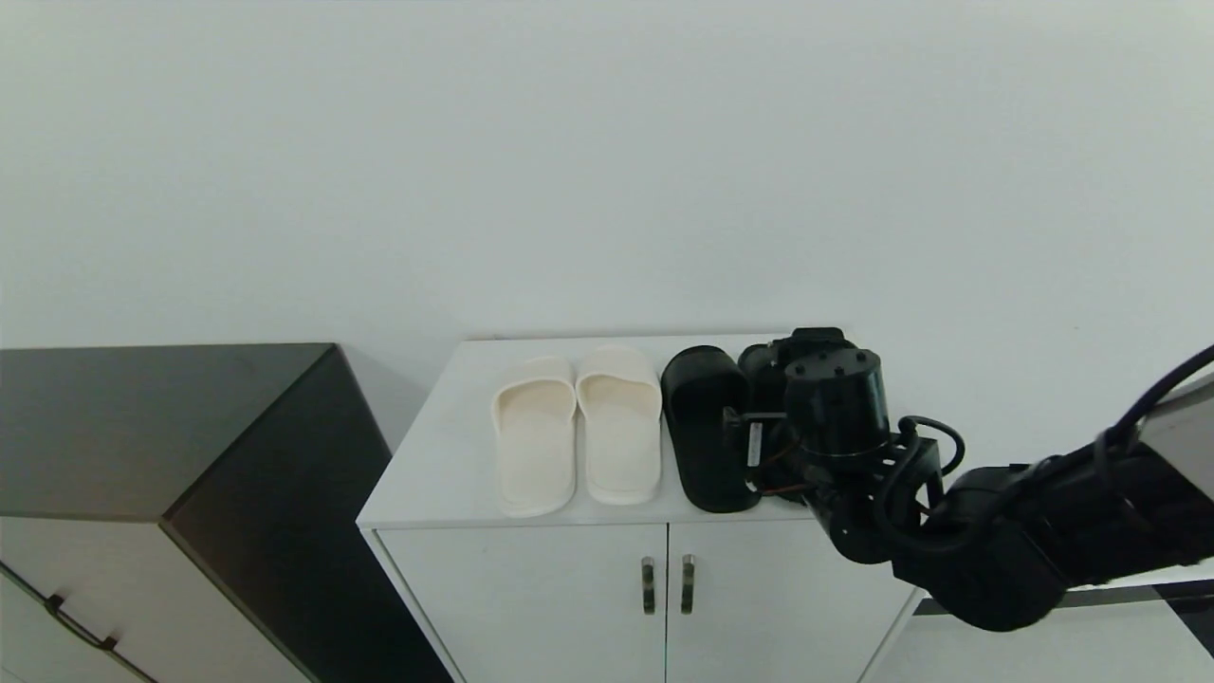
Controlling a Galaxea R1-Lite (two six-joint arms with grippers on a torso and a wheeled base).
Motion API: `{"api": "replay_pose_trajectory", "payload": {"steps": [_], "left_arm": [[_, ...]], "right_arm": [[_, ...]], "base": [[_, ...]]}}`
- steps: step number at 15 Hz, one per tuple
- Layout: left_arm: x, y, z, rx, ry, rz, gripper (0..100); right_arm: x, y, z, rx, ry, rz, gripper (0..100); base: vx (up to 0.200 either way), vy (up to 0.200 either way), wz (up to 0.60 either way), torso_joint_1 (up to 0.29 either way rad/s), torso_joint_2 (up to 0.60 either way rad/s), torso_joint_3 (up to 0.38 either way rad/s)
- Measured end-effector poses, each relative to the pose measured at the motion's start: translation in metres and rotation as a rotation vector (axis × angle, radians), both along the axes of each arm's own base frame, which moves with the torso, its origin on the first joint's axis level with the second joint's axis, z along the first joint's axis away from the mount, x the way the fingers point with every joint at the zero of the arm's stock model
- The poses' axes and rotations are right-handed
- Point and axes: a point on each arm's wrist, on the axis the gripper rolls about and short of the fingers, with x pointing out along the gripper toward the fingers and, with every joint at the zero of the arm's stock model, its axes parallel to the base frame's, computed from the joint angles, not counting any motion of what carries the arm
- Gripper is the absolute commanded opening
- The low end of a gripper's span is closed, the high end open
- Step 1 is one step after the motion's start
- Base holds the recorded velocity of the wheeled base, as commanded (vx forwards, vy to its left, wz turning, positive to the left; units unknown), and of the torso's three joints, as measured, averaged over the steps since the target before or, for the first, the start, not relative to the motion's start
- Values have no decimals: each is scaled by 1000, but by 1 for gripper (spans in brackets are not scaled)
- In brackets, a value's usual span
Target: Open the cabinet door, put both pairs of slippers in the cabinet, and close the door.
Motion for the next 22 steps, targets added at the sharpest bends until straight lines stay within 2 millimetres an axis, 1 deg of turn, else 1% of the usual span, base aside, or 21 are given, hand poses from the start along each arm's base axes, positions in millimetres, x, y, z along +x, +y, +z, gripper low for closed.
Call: {"api": "replay_pose_trajectory", "payload": {"steps": [3,6,11,12,14,18,20,22], "left_arm": [[0,0,0,-1,1,0,0],[0,0,0,-1,1,0,0],[0,0,0,-1,1,0,0],[0,0,0,-3,2,0,0],[0,0,0,-3,2,1,0],[0,0,0,-3,2,-1,0],[0,0,0,-3,2,0,0],[0,0,0,-3,2,1,0]], "right_arm": [[24,10,-5,-20,-18,7,100],[52,13,-10,-22,-34,-4,100],[86,15,-13,-8,-56,-25,100],[92,15,-13,-6,-55,-24,0],[99,14,-16,0,-55,-20,0],[100,15,-16,-1,-57,-24,0],[97,15,-14,-3,-59,-23,0],[88,14,-7,-15,-60,-11,0]], "base": [[0,0,0,0,0,0],[0,0,0,0,0,0],[0,0,0,0,0,0],[0,0,0,0,0,0],[0,0,0,0,0,0],[0,0,0,0,0,0],[0,0,0,0,0,0],[0,0,0,0,0,0]]}}
